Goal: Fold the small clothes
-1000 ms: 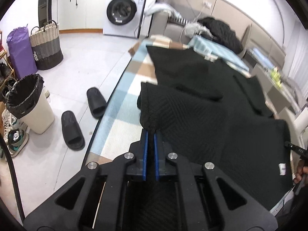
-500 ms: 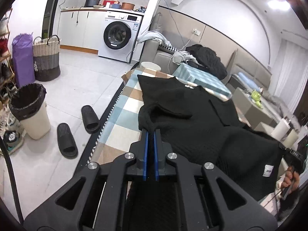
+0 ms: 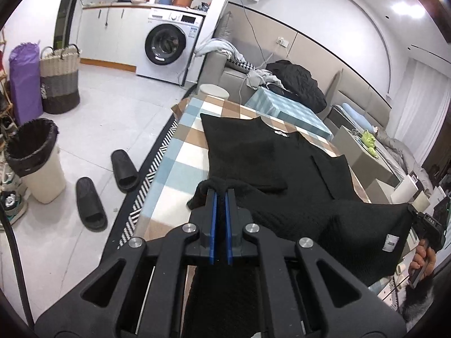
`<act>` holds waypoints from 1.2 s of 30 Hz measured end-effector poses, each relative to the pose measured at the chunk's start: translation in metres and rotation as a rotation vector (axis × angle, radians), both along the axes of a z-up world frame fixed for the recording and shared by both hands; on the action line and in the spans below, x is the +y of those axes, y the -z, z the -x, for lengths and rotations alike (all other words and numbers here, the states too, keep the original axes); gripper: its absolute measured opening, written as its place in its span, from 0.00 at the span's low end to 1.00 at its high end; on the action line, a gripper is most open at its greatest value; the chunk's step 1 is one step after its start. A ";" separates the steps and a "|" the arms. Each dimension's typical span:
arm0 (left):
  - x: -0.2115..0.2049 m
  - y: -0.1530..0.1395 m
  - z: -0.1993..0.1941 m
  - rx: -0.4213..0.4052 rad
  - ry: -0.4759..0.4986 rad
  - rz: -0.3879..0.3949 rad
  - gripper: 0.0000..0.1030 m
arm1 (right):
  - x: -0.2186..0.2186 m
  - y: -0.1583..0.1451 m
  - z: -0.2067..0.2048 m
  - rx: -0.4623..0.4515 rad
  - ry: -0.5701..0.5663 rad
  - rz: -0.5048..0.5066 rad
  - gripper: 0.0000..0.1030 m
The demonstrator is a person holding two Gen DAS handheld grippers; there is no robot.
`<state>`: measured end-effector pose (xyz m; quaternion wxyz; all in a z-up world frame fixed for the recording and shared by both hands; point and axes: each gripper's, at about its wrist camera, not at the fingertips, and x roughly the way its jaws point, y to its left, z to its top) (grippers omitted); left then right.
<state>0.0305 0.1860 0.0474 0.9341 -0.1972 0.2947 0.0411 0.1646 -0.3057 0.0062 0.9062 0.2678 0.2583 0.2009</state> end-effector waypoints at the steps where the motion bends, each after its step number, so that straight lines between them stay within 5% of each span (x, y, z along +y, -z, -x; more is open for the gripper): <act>1: 0.004 0.002 -0.010 0.002 0.003 0.006 0.03 | 0.002 0.000 -0.008 0.007 0.012 0.008 0.04; 11: 0.034 0.046 -0.124 0.098 -0.010 0.058 0.03 | 0.018 0.026 -0.101 0.173 0.124 0.098 0.04; 16: 0.040 0.070 -0.147 0.157 -0.009 0.088 0.04 | 0.023 0.049 -0.122 0.249 0.142 0.152 0.08; 18: 0.039 0.073 -0.146 0.166 0.004 0.087 0.09 | 0.019 0.052 -0.119 0.274 0.129 0.138 0.14; 19: 0.038 0.074 -0.142 0.169 0.009 0.087 0.20 | 0.017 0.053 -0.116 0.276 0.120 0.133 0.20; 21: 0.036 0.076 -0.135 0.177 0.013 0.103 0.41 | 0.015 0.054 -0.109 0.280 0.095 0.109 0.49; 23: 0.032 0.079 -0.130 0.181 0.025 0.112 0.52 | 0.014 0.056 -0.102 0.283 0.061 0.106 0.51; 28: 0.022 0.093 -0.130 0.221 0.046 0.128 0.50 | 0.017 0.066 -0.095 0.319 0.039 0.184 0.51; 31: 0.019 0.097 -0.135 0.223 0.016 0.095 0.15 | 0.022 0.067 -0.097 0.307 0.020 0.209 0.50; 32: 0.020 0.097 -0.134 0.211 0.011 0.096 0.05 | 0.025 0.066 -0.097 0.296 0.008 0.218 0.46; 36: 0.021 0.085 -0.128 0.154 0.006 0.087 0.03 | 0.040 0.046 -0.087 0.154 -0.041 0.278 0.17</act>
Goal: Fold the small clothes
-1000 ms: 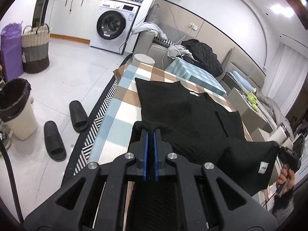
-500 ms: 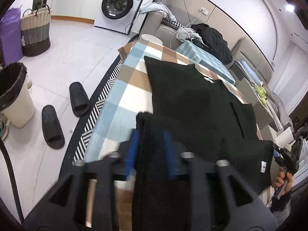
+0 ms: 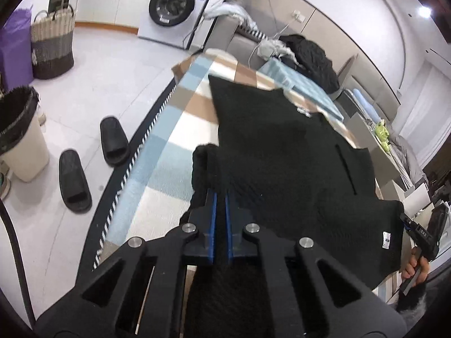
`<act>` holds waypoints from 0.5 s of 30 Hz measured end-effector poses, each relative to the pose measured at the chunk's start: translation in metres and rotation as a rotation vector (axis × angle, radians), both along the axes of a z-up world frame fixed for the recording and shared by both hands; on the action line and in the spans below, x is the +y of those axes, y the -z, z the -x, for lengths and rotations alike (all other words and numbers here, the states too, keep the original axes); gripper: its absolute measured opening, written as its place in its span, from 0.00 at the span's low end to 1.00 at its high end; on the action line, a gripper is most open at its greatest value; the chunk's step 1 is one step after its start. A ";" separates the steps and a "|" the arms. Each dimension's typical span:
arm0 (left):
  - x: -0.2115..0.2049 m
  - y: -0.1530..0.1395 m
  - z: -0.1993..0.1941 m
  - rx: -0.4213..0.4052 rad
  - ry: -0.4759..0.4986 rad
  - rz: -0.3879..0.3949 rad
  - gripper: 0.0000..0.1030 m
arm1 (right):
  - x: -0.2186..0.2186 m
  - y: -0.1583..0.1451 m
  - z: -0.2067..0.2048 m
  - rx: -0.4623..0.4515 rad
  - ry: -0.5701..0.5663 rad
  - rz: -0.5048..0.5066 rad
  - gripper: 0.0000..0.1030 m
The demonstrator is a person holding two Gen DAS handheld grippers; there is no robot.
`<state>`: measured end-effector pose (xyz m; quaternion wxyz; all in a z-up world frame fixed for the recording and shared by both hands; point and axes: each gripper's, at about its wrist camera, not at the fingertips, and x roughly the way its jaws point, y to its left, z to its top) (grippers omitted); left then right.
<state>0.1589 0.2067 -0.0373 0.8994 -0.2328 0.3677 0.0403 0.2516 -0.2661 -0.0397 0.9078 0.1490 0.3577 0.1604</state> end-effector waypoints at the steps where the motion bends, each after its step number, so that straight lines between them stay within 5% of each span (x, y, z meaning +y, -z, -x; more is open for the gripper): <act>1: 0.000 -0.004 0.001 -0.010 -0.002 -0.006 0.03 | 0.002 -0.005 0.002 -0.025 -0.011 0.009 0.11; 5: 0.005 -0.014 -0.001 -0.037 -0.011 -0.021 0.03 | -0.010 -0.017 0.005 -0.104 0.043 -0.068 0.05; 8: 0.011 -0.006 -0.010 -0.006 -0.039 -0.031 0.03 | -0.022 -0.009 -0.004 -0.050 0.121 -0.129 0.05; 12: 0.016 0.014 -0.019 0.055 -0.052 0.030 0.04 | -0.023 0.011 -0.016 0.075 0.144 -0.087 0.05; 13: 0.017 0.016 -0.018 0.063 -0.051 0.044 0.06 | -0.023 0.014 -0.015 0.094 0.134 -0.098 0.07; 15: 0.016 0.017 -0.016 0.080 -0.042 0.047 0.17 | -0.026 0.015 -0.011 0.106 0.103 -0.137 0.24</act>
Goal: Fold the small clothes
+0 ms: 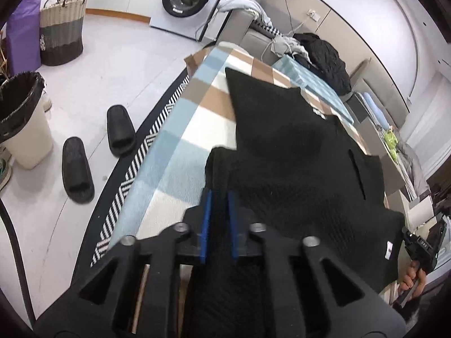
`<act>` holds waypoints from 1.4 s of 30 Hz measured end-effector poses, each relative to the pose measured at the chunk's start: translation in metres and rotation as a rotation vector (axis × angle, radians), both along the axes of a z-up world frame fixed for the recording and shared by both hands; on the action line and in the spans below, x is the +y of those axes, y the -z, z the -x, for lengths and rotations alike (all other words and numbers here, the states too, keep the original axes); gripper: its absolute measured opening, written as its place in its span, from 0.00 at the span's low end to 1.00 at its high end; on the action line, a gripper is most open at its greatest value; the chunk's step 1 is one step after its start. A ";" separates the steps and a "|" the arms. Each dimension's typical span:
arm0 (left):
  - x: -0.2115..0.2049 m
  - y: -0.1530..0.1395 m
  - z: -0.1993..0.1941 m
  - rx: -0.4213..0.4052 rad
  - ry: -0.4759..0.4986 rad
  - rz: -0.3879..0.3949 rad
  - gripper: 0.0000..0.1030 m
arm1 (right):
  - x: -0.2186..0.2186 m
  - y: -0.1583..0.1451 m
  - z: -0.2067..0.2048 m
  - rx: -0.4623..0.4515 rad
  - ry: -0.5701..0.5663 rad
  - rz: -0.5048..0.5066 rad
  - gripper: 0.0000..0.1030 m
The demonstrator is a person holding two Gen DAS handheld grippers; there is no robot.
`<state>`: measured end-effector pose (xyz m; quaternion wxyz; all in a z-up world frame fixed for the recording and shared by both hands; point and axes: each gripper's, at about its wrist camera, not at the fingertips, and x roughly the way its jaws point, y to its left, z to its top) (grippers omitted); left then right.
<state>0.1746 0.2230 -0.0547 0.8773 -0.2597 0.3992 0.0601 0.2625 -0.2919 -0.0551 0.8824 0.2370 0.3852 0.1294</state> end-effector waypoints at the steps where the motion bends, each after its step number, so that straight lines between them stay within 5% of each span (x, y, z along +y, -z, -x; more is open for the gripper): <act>1: -0.001 0.000 0.002 0.003 0.004 0.000 0.24 | -0.001 0.000 0.002 0.002 -0.009 -0.016 0.31; 2: -0.002 0.000 0.004 0.001 0.009 0.001 0.29 | -0.001 0.000 0.004 0.001 -0.020 -0.020 0.40; 10: -0.016 0.001 0.015 -0.017 0.043 -0.025 0.28 | 0.018 0.004 0.003 0.001 -0.096 0.129 0.41; 13: -0.017 -0.002 0.019 -0.039 0.028 -0.042 0.04 | 0.021 0.008 0.002 0.008 -0.084 0.134 0.41; 17: -0.019 -0.014 0.028 -0.091 0.013 -0.066 0.03 | 0.023 0.003 0.009 -0.041 -0.061 0.183 0.06; 26: -0.015 -0.073 0.021 -0.246 -0.002 -0.097 0.03 | 0.014 -0.058 0.012 -0.258 0.032 0.038 0.05; 34: 0.009 -0.030 -0.039 -0.092 -0.041 -0.041 0.03 | 0.018 -0.023 -0.059 -0.046 0.155 0.012 0.05; 38: 0.006 -0.016 -0.042 -0.041 -0.038 -0.027 0.09 | 0.014 -0.002 -0.064 0.043 0.120 -0.041 0.14; 42: 0.000 -0.009 -0.035 0.002 -0.024 -0.021 0.26 | 0.014 0.005 -0.046 0.064 0.046 -0.039 0.40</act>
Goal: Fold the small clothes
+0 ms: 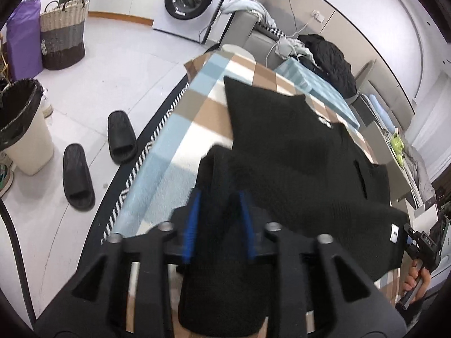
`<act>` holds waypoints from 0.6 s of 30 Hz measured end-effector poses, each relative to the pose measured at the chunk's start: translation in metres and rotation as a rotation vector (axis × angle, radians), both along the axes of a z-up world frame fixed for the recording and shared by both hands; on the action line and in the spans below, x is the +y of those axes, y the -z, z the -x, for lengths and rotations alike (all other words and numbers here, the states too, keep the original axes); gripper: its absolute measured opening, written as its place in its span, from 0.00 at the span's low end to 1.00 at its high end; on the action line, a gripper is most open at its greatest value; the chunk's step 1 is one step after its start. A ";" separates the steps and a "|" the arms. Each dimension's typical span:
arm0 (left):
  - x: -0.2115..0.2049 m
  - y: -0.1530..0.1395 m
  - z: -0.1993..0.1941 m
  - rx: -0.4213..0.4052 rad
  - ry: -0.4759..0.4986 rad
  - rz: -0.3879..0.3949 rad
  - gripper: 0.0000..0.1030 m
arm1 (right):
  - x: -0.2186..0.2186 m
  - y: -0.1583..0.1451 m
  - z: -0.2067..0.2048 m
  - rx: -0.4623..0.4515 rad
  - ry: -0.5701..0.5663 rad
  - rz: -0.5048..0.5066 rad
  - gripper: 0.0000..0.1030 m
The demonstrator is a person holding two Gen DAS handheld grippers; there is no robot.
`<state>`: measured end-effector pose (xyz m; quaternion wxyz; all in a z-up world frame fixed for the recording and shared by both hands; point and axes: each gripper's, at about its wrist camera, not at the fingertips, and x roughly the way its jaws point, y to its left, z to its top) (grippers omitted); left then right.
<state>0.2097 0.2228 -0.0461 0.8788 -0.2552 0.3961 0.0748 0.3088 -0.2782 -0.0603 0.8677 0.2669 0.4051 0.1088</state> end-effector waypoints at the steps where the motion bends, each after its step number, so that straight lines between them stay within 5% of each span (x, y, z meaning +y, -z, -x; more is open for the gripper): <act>1: -0.002 0.002 0.003 0.000 0.004 0.000 0.26 | 0.000 0.001 0.006 -0.008 -0.012 0.007 0.40; 4: -0.010 0.001 0.010 -0.026 0.012 -0.032 0.25 | 0.003 0.000 0.015 -0.036 -0.024 0.074 0.38; 7: -0.015 -0.006 0.013 -0.037 0.009 -0.078 0.03 | 0.011 -0.004 0.015 -0.062 -0.044 0.144 0.14; 8: -0.015 -0.010 0.014 -0.052 0.006 -0.078 0.03 | 0.014 -0.007 0.014 -0.075 -0.059 0.163 0.07; 14: -0.015 -0.040 0.011 -0.141 -0.009 -0.092 0.03 | 0.015 -0.040 0.009 -0.203 -0.035 0.145 0.05; 18: -0.011 -0.026 -0.007 -0.083 -0.024 -0.096 0.03 | 0.017 -0.027 -0.014 -0.130 0.032 0.227 0.05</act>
